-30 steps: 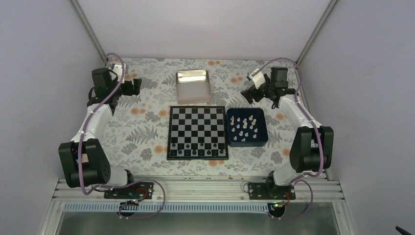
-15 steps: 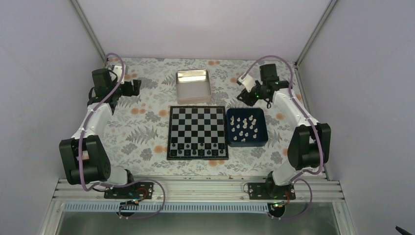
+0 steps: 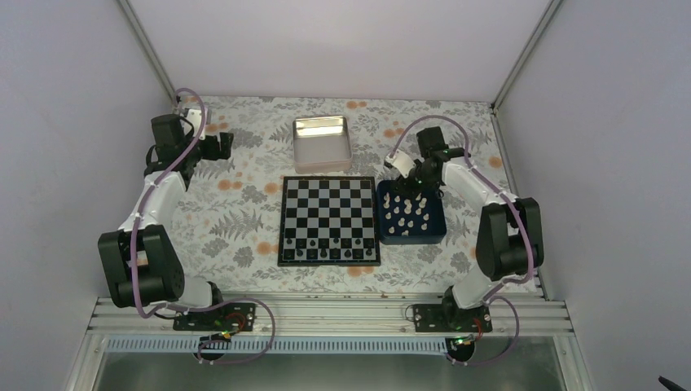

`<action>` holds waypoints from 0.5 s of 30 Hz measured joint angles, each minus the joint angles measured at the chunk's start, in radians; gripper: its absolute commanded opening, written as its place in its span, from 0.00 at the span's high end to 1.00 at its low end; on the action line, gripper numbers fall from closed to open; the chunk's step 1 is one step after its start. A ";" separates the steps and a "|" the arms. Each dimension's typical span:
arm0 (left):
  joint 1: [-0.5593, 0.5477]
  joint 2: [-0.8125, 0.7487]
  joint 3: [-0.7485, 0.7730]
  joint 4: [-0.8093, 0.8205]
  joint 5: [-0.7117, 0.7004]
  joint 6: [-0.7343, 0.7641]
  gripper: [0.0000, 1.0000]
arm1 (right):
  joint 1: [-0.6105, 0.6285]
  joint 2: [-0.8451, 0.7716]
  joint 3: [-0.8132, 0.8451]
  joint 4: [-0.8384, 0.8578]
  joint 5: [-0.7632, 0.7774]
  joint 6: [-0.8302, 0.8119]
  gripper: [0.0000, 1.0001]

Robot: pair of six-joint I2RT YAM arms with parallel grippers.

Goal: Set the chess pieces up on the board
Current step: Pick up the chess piece from the storage box.

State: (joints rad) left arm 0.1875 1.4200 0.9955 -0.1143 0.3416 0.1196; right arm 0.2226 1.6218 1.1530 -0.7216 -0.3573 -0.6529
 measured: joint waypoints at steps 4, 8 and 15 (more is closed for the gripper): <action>0.001 0.000 0.000 0.000 0.000 0.000 0.00 | 0.006 0.049 -0.004 0.023 0.008 0.000 0.69; 0.003 0.000 0.000 0.000 0.000 0.000 0.00 | 0.027 0.102 -0.003 0.033 0.027 -0.001 0.69; 0.016 0.000 0.000 0.000 0.000 0.000 0.00 | 0.047 0.153 0.021 0.039 0.055 0.000 0.70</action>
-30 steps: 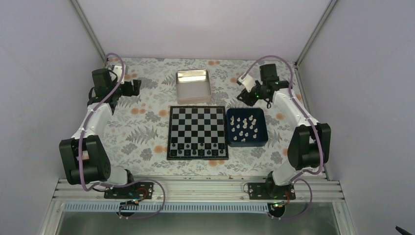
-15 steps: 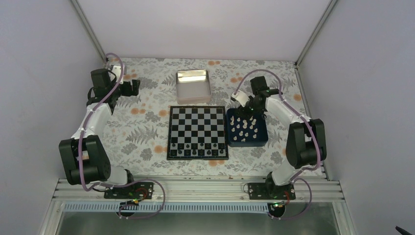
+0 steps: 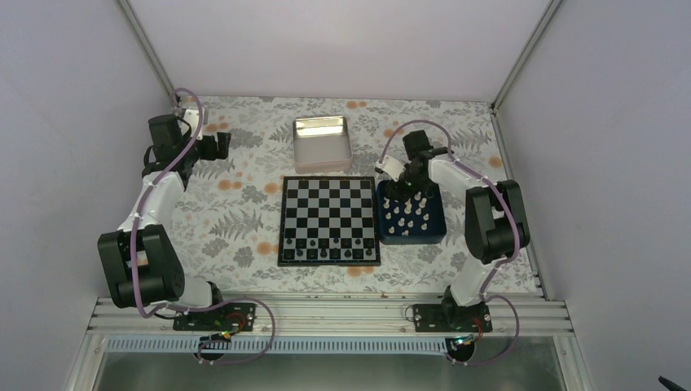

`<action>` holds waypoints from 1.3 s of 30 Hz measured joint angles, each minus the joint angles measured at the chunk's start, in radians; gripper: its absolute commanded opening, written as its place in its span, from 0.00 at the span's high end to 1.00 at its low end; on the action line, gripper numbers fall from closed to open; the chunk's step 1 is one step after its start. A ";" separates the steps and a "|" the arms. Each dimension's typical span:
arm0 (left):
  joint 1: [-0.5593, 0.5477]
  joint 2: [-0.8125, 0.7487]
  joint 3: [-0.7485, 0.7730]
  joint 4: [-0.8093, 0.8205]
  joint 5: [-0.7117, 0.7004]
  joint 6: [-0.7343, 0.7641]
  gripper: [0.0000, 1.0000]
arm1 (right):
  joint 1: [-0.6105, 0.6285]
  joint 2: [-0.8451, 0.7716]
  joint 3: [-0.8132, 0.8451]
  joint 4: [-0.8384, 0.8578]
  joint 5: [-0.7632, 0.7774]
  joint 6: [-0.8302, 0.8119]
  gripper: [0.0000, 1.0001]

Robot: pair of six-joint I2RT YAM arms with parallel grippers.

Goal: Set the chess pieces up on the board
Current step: Pick up the chess piece from the storage box.

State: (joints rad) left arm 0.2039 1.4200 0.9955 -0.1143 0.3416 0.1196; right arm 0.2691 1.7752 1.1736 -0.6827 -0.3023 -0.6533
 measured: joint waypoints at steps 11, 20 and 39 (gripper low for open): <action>0.023 0.000 0.000 0.000 0.007 0.000 0.00 | 0.000 0.029 0.031 0.024 0.026 0.003 0.69; 0.030 0.000 0.000 0.001 0.008 0.000 0.00 | 0.005 0.057 0.045 0.016 0.022 0.003 0.69; 0.036 0.000 0.000 0.001 0.015 0.000 0.00 | 0.006 0.082 0.048 0.010 0.021 0.005 0.83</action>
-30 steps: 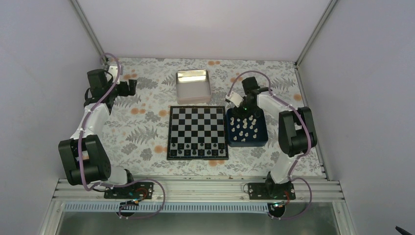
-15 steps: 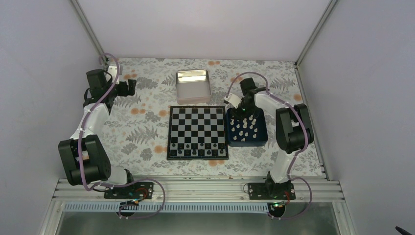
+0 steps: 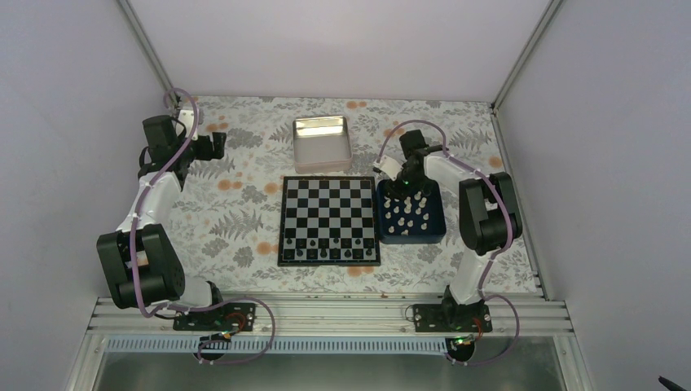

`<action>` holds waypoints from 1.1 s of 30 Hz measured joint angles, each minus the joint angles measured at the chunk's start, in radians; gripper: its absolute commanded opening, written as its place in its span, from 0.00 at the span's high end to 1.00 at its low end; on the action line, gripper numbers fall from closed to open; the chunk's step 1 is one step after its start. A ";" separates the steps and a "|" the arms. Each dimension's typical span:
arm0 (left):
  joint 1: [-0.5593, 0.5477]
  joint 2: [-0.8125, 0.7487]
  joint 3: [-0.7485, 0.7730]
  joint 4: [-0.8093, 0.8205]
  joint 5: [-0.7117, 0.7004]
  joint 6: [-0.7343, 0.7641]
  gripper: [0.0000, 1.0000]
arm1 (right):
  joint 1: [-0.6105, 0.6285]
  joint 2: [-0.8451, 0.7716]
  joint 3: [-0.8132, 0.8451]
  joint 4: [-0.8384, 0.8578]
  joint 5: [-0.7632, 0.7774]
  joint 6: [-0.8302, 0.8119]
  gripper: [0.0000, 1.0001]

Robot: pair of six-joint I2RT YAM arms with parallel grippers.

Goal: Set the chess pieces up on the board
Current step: Pick up the chess piece from the storage box, then place the chess piece on the chessboard.

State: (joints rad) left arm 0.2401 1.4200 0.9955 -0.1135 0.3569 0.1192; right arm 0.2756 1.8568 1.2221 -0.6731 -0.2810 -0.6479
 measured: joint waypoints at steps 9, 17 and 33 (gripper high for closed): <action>0.000 0.000 0.000 0.000 0.017 0.000 0.00 | 0.000 -0.001 0.000 0.007 0.007 0.005 0.95; 0.002 0.000 0.000 0.000 0.021 0.000 0.00 | 0.011 -0.047 0.042 -0.068 0.024 0.004 0.96; 0.005 0.000 0.000 -0.001 0.020 0.000 0.00 | 0.198 0.018 0.449 -0.208 0.062 0.004 0.96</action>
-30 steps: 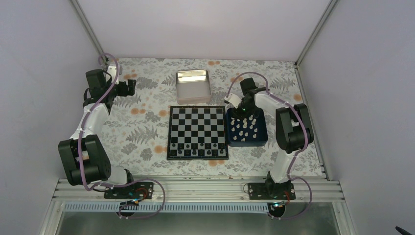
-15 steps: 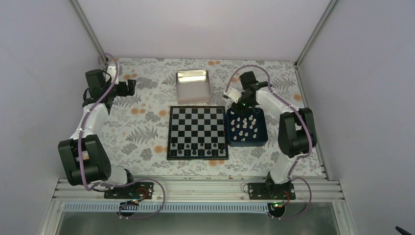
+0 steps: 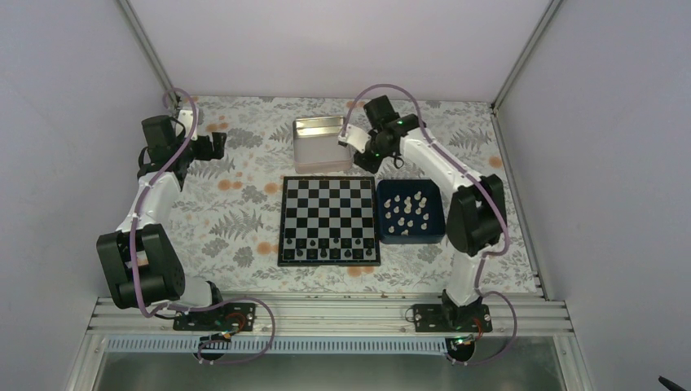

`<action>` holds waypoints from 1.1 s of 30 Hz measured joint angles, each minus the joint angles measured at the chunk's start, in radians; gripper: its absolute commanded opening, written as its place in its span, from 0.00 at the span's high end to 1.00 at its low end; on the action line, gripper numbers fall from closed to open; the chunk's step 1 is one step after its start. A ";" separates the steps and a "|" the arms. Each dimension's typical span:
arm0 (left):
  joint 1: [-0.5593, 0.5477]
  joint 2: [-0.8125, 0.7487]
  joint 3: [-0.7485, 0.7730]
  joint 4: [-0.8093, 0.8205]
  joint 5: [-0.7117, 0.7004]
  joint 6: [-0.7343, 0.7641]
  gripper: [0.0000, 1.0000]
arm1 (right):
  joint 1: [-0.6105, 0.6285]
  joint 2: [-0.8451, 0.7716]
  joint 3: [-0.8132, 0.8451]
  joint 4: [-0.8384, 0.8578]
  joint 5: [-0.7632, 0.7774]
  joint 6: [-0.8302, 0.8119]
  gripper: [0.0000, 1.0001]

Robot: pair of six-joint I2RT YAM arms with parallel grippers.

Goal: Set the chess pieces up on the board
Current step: Place the chess piece on the chessboard.

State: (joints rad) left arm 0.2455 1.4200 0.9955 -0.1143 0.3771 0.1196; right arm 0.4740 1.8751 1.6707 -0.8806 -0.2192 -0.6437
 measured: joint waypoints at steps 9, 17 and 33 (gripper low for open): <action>0.008 0.000 0.000 0.000 0.000 0.000 0.00 | 0.009 0.119 -0.031 0.024 0.001 0.003 0.96; 0.015 0.000 0.000 0.000 0.003 0.000 0.00 | 0.009 0.177 -0.034 0.066 -0.009 0.007 0.96; 0.022 0.000 0.000 0.000 0.022 0.000 0.00 | 0.009 0.212 -0.056 0.090 -0.014 0.007 0.95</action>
State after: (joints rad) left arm 0.2672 1.4200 0.9955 -0.1143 0.3992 0.1196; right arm 0.4831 2.0872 1.6150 -0.7906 -0.2329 -0.6365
